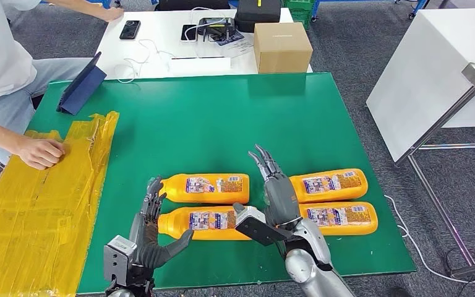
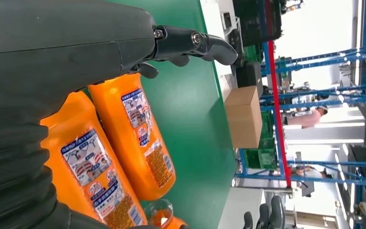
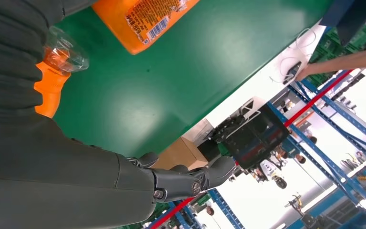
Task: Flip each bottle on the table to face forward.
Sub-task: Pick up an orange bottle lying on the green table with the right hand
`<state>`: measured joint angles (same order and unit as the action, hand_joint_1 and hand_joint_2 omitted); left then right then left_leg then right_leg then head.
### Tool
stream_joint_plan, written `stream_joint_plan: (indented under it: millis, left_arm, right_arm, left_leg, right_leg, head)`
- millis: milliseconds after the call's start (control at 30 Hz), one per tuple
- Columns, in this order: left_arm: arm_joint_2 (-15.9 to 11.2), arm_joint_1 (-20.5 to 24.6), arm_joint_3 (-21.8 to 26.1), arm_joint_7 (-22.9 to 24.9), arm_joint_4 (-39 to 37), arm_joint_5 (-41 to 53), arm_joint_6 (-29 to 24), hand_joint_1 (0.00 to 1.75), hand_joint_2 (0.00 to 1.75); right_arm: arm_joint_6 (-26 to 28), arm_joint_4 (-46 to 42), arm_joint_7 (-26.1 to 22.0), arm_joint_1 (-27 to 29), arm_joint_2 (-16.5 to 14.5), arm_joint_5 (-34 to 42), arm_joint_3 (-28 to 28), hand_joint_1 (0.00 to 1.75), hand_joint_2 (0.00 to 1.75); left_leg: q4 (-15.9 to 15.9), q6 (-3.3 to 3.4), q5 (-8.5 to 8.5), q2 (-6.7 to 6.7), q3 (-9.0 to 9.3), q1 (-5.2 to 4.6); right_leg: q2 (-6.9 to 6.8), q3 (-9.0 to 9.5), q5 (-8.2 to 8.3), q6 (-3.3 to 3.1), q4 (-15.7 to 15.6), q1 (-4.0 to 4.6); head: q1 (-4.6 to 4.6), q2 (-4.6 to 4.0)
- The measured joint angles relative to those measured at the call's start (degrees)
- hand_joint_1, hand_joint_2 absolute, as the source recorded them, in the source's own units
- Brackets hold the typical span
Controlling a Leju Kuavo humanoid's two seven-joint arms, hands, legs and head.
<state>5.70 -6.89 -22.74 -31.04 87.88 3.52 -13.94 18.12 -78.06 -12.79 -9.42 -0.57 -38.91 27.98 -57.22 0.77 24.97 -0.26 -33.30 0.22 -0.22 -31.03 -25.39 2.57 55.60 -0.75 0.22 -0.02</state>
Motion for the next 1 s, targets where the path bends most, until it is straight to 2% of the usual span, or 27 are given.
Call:
stream_joint_plan:
  millis: [333,467,700,800,900,1000]
  left_arm:
    - [0.03,0.09,-0.02,0.00,-0.05,0.00,0.04,0.00,1.75]
    - [0.04,0.20,-0.02,0.07,-0.15,0.00,0.97,0.00,1.75]
    - [0.46,1.43,-0.03,0.12,-0.96,-0.12,3.75,0.00,1.75]
    - [0.63,2.19,-0.01,-0.26,-1.29,-0.36,4.73,0.00,1.75]
    - [0.70,3.47,0.01,-1.37,-1.42,-0.96,4.91,0.00,1.75]
    - [0.67,4.62,0.17,-1.61,-1.10,-1.43,4.94,0.00,1.75]
  right_arm:
    - [-0.02,1.62,0.03,-0.66,0.36,-0.17,0.43,0.00,1.75]
    - [-1.20,2.38,1.38,-1.81,0.60,-3.29,1.19,0.00,1.75]
    - [-5.06,9.10,2.81,-10.02,0.50,-8.78,5.27,0.00,1.75]
    - [-7.02,13.30,1.56,-14.00,-0.17,-9.15,7.22,0.00,1.75]
    - [-9.61,18.09,-1.69,-18.00,-1.84,-7.36,9.24,0.00,1.75]
    - [-9.33,22.23,-2.68,-21.27,-4.23,-6.21,10.74,0.00,1.75]
  left_leg:
    - [0.01,0.00,0.00,0.00,-0.01,0.00]
    - [0.00,0.00,0.00,0.02,-0.01,0.00]
    - [0.00,0.01,-0.03,0.02,0.01,0.00]
    - [0.00,0.01,-0.04,0.02,0.01,0.00]
    - [0.00,0.01,-0.04,0.02,0.01,0.01]
    - [0.00,0.00,-0.05,0.01,0.01,0.01]
  right_leg:
    - [0.00,0.00,0.00,0.00,0.00,0.00]
    - [0.01,0.01,0.00,0.00,0.00,0.00]
    - [0.01,0.03,0.01,0.00,0.03,0.01]
    - [0.01,0.03,0.02,0.00,0.05,0.01]
    - [0.01,0.03,0.03,0.01,0.08,0.01]
    - [0.00,0.02,0.03,0.01,0.08,0.01]
  head:
    - [0.00,0.00]
    - [0.00,0.00]
    - [-0.01,0.00]
    - [0.01,0.00]
    - [0.01,0.00]
    - [0.01,0.00]
